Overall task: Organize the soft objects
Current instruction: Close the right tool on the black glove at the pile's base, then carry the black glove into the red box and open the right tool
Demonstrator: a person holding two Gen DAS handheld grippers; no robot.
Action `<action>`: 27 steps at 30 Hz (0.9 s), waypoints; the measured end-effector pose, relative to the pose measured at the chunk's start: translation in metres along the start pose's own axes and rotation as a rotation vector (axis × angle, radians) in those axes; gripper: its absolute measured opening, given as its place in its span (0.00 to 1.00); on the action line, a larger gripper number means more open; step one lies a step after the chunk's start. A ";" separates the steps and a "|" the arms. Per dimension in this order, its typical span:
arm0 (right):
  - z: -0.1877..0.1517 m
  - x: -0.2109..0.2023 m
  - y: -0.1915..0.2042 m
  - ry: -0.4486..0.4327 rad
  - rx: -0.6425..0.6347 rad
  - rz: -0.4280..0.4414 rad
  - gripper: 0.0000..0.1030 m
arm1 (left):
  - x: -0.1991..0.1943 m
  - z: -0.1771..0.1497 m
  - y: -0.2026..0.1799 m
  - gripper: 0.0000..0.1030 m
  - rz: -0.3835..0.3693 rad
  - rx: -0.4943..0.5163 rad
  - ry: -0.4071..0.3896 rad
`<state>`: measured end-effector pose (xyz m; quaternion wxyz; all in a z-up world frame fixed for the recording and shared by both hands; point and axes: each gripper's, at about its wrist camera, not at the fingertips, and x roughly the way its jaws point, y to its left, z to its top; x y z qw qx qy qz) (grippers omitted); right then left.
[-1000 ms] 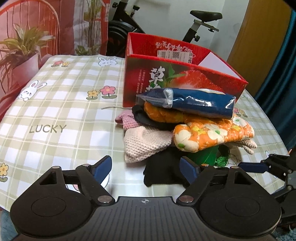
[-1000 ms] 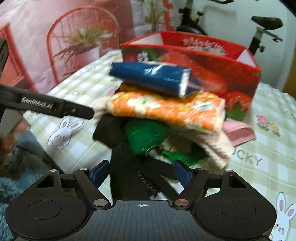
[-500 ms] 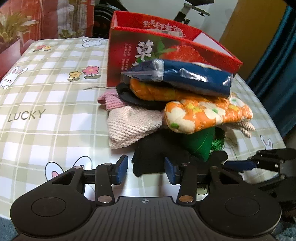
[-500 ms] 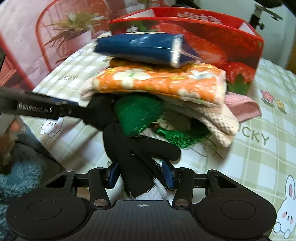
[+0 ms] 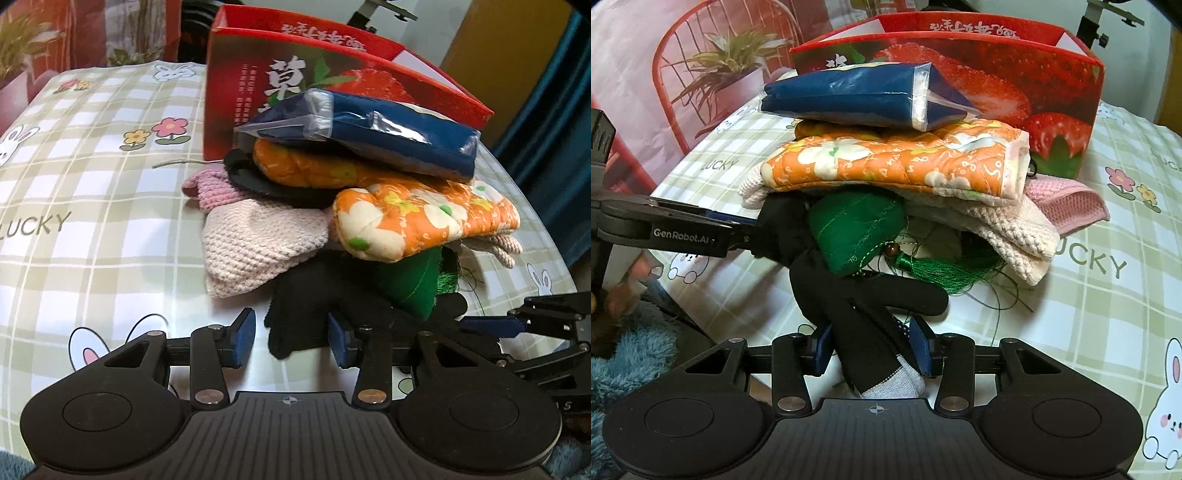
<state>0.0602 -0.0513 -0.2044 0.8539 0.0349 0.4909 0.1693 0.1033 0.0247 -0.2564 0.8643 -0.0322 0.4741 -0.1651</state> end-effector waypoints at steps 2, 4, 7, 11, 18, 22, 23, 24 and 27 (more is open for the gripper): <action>0.000 0.000 0.001 -0.001 0.003 0.002 0.39 | 0.000 -0.001 0.000 0.24 -0.030 0.004 0.006; 0.000 0.000 0.001 -0.005 0.003 0.007 0.36 | -0.001 -0.002 0.000 0.17 -0.028 0.009 0.003; 0.000 -0.003 0.002 -0.018 -0.007 0.018 0.25 | -0.003 -0.002 0.004 0.10 -0.055 -0.012 -0.006; 0.002 -0.014 0.007 -0.072 -0.038 0.019 0.17 | -0.014 -0.003 0.005 0.07 -0.066 -0.013 -0.041; 0.010 -0.042 0.006 -0.184 -0.064 0.017 0.14 | -0.049 0.000 -0.009 0.06 -0.053 0.065 -0.160; 0.017 -0.063 0.007 -0.245 -0.092 0.020 0.14 | -0.070 0.003 -0.014 0.06 -0.061 0.079 -0.220; 0.020 -0.069 0.007 -0.258 -0.096 0.022 0.14 | -0.075 0.004 -0.015 0.06 -0.064 0.083 -0.235; 0.022 -0.074 0.007 -0.276 -0.101 0.024 0.14 | -0.080 0.004 -0.016 0.06 -0.067 0.087 -0.252; 0.030 -0.090 0.010 -0.328 -0.115 0.030 0.14 | -0.097 0.006 -0.019 0.06 -0.073 0.101 -0.309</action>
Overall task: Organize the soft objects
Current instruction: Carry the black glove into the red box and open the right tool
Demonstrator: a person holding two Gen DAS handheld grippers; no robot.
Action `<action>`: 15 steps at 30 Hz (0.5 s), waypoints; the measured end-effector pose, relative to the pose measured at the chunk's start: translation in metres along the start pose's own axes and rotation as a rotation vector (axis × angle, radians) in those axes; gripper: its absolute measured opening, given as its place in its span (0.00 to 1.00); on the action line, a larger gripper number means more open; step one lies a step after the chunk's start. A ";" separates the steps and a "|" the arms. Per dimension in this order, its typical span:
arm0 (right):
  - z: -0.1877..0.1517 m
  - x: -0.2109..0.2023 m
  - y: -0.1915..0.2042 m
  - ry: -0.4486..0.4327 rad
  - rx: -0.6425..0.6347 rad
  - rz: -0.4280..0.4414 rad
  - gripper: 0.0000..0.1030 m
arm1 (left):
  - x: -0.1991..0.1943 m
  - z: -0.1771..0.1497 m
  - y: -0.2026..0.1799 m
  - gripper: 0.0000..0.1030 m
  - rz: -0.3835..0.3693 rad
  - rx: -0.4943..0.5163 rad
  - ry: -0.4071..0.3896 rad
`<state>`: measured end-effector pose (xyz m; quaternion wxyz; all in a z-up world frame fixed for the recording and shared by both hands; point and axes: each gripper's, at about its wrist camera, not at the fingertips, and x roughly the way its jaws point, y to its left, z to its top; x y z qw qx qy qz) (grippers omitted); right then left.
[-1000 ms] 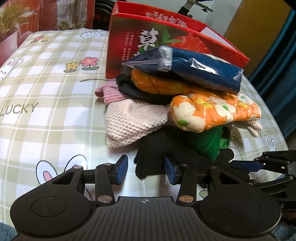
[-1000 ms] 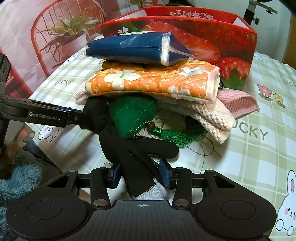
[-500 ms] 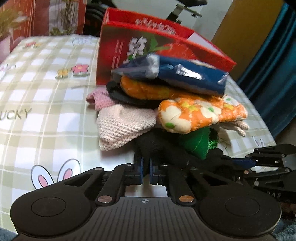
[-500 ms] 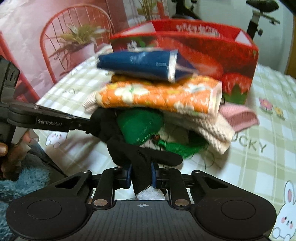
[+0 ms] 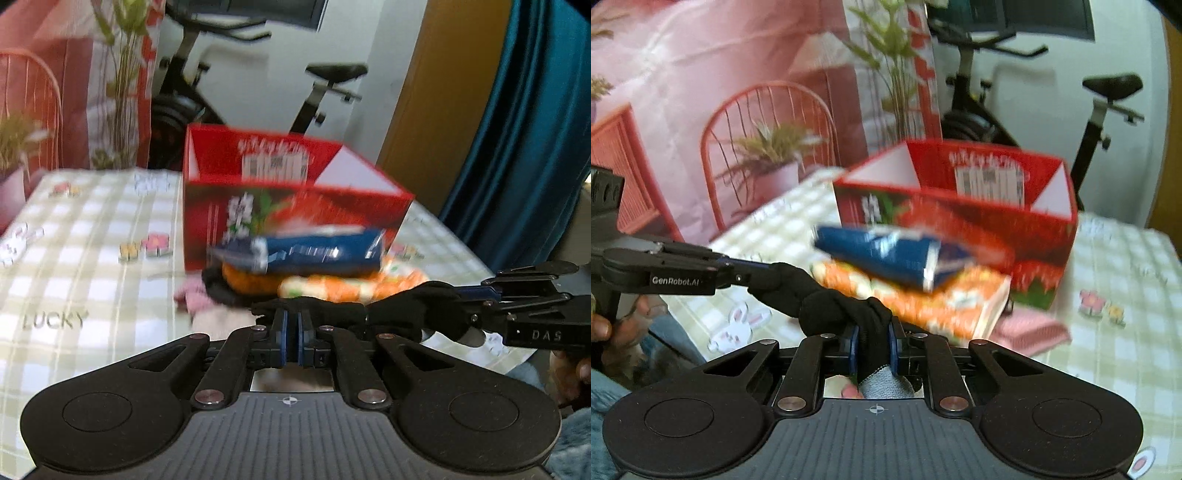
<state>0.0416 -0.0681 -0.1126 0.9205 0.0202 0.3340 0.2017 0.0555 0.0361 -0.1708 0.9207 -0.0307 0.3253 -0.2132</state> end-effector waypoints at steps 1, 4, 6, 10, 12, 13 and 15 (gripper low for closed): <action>0.003 -0.004 0.001 -0.015 -0.004 -0.002 0.14 | -0.004 0.003 -0.002 0.06 -0.002 0.003 -0.017; 0.015 -0.012 0.003 -0.058 -0.018 -0.008 0.14 | -0.012 0.014 -0.006 0.06 -0.004 0.010 -0.061; 0.024 -0.016 0.004 -0.086 -0.031 -0.009 0.14 | -0.017 0.023 -0.009 0.06 0.003 0.021 -0.090; 0.046 -0.019 0.000 -0.132 -0.060 -0.016 0.14 | -0.019 0.044 -0.012 0.06 0.016 0.044 -0.134; 0.057 -0.019 -0.003 -0.153 -0.070 -0.022 0.14 | -0.018 0.056 -0.012 0.06 0.022 0.053 -0.155; 0.065 -0.017 -0.006 -0.166 -0.081 -0.027 0.14 | -0.016 0.063 -0.013 0.06 0.027 0.061 -0.168; 0.078 -0.013 -0.011 -0.184 -0.103 -0.040 0.14 | -0.011 0.076 -0.015 0.06 0.041 0.082 -0.188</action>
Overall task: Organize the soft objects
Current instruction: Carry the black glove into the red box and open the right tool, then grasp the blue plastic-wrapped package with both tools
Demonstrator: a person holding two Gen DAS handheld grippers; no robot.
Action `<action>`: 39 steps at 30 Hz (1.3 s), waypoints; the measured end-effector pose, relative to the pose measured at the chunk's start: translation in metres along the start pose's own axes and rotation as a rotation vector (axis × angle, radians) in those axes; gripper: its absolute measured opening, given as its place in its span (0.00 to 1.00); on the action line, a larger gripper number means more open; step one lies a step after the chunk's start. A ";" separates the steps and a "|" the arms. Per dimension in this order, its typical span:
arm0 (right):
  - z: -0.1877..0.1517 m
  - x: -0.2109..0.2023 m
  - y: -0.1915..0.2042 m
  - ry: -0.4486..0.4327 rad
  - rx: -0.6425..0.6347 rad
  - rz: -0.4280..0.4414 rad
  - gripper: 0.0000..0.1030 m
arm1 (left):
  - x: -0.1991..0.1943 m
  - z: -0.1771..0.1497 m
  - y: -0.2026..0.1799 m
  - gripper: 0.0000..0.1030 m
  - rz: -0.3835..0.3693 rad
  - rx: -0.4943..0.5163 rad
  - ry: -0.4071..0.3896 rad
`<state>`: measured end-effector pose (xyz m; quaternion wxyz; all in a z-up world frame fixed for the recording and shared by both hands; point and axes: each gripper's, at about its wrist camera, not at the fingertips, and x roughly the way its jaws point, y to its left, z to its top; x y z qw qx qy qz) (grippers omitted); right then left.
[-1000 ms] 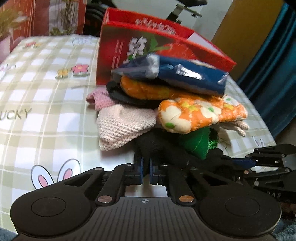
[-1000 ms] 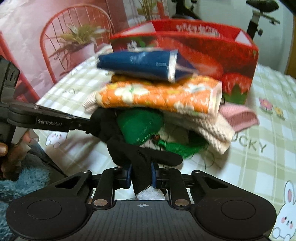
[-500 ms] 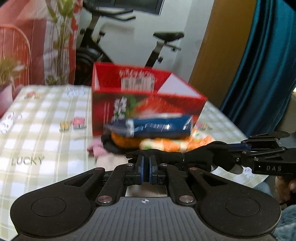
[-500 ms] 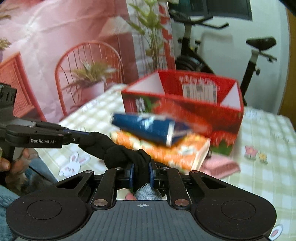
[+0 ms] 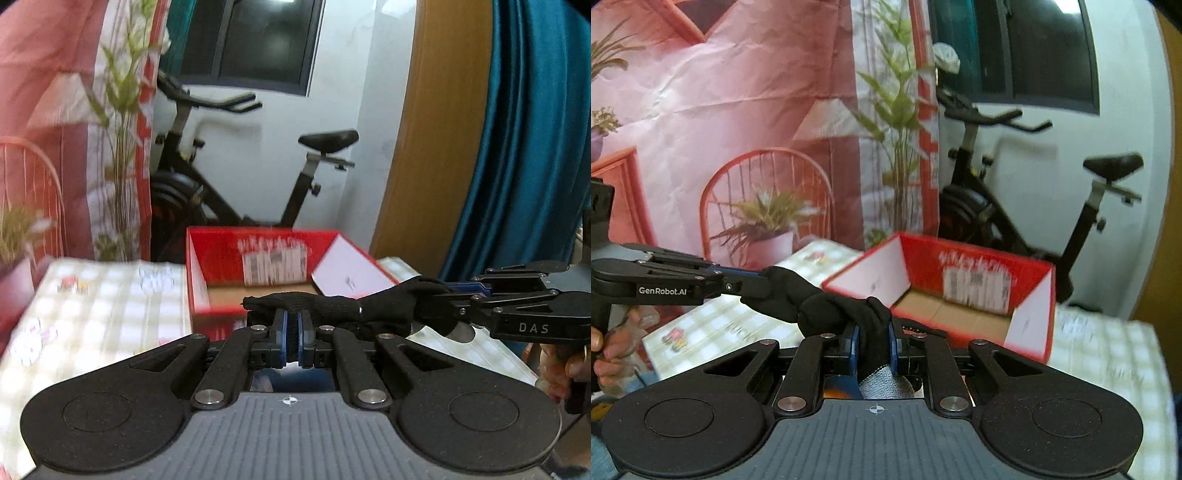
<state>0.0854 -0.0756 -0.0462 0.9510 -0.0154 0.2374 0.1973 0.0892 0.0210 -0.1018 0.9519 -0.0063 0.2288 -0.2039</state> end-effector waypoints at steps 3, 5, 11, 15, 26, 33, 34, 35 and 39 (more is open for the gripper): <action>0.018 0.018 -0.015 -0.012 -0.009 -0.019 0.14 | 0.020 0.016 0.004 0.06 0.005 -0.002 -0.003; 0.028 0.033 -0.026 -0.015 -0.010 -0.027 0.14 | 0.038 0.026 0.009 0.06 0.009 -0.012 0.004; 0.046 0.094 -0.064 0.010 0.021 -0.040 0.14 | 0.097 0.043 0.032 0.06 0.020 -0.062 0.085; 0.040 0.141 -0.086 0.081 0.115 -0.048 0.14 | 0.138 0.045 0.051 0.06 0.033 -0.135 0.178; 0.004 0.195 -0.114 0.221 0.269 -0.073 0.17 | 0.181 0.029 0.055 0.08 0.069 -0.078 0.308; 0.000 0.187 -0.112 0.220 0.240 -0.167 0.42 | 0.177 0.022 0.052 0.15 0.080 -0.033 0.310; 0.000 0.185 -0.111 0.218 0.248 -0.177 0.45 | 0.174 0.022 0.052 0.19 0.084 -0.032 0.309; 0.001 0.181 -0.111 0.217 0.254 -0.179 0.45 | 0.172 0.023 0.052 0.20 0.085 -0.036 0.306; 0.002 0.161 -0.101 0.183 0.266 -0.157 0.48 | 0.155 0.026 0.052 0.21 0.072 -0.063 0.286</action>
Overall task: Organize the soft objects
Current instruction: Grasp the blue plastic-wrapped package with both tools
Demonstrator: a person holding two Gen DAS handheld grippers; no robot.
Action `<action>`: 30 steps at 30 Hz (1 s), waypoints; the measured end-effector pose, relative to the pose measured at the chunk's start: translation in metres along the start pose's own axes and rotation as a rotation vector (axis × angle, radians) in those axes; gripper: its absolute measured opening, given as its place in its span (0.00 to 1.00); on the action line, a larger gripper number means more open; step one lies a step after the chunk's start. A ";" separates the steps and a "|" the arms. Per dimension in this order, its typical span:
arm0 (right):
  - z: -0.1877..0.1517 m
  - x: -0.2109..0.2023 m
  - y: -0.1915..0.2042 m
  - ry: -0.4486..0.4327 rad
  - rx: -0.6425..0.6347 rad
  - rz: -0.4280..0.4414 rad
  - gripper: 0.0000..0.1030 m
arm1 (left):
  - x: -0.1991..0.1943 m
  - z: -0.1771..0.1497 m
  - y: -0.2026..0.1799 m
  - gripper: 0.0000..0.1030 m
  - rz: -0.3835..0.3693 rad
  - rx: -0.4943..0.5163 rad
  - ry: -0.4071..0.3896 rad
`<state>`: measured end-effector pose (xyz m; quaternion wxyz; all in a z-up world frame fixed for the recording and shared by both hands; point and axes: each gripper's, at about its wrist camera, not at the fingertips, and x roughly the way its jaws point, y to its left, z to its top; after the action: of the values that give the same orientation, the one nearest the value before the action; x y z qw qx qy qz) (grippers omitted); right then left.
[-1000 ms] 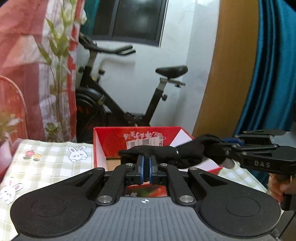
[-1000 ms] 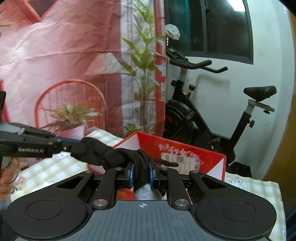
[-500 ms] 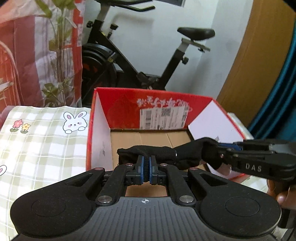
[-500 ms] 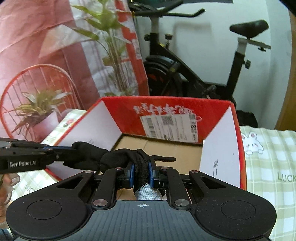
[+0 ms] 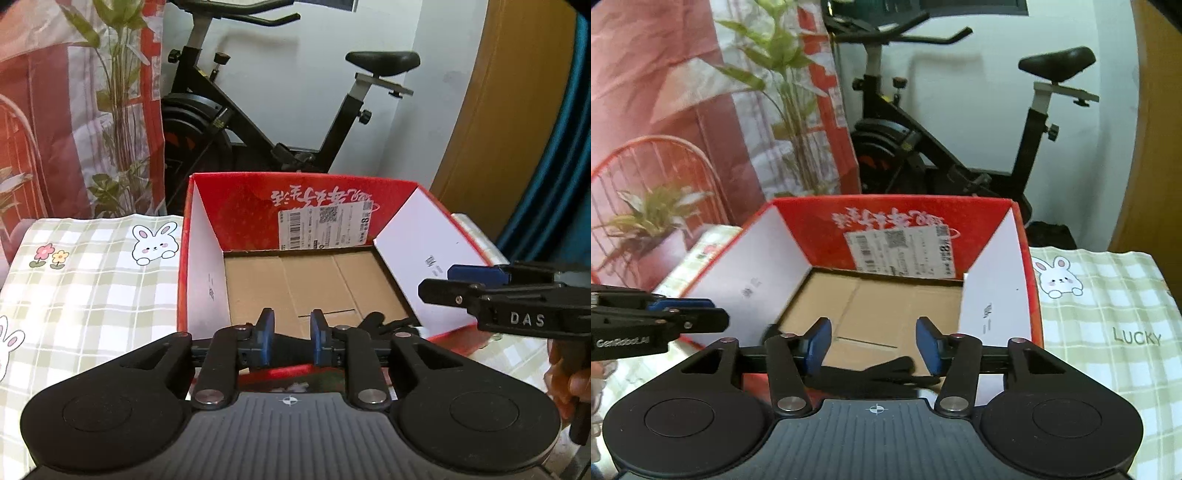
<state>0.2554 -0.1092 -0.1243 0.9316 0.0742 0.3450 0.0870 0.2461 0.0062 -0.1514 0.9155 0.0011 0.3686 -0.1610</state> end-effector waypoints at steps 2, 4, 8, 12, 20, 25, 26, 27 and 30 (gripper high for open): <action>-0.003 -0.013 0.007 -0.019 -0.013 0.011 0.50 | -0.009 -0.002 -0.003 0.21 0.004 0.002 -0.009; -0.009 -0.027 0.014 -0.041 -0.015 0.029 0.52 | -0.020 -0.007 -0.005 0.21 0.004 -0.003 -0.013; -0.024 -0.048 0.025 -0.062 -0.008 0.044 0.53 | -0.035 -0.021 -0.007 0.29 -0.015 -0.035 -0.006; -0.044 -0.056 0.034 -0.044 0.004 0.053 0.56 | -0.039 -0.038 -0.007 0.42 -0.008 -0.057 0.007; -0.094 -0.050 0.043 0.038 0.044 0.053 0.58 | -0.031 -0.077 0.005 0.50 -0.033 -0.175 0.069; -0.115 -0.051 0.034 0.057 0.125 0.111 0.58 | -0.027 -0.097 0.013 0.53 -0.091 -0.279 0.076; -0.117 -0.051 0.034 0.059 0.123 0.118 0.58 | -0.027 -0.101 0.013 0.53 -0.096 -0.286 0.074; -0.119 -0.051 0.035 0.061 0.116 0.126 0.58 | -0.027 -0.103 0.012 0.53 -0.098 -0.284 0.070; -0.120 -0.052 0.037 0.053 0.102 0.146 0.50 | -0.029 -0.109 0.008 0.54 -0.108 -0.270 0.059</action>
<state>0.1337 -0.0747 -0.1737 0.9083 0.1441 0.3672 0.1393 0.1556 0.0353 -0.2120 0.8861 -0.1372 0.4132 -0.1591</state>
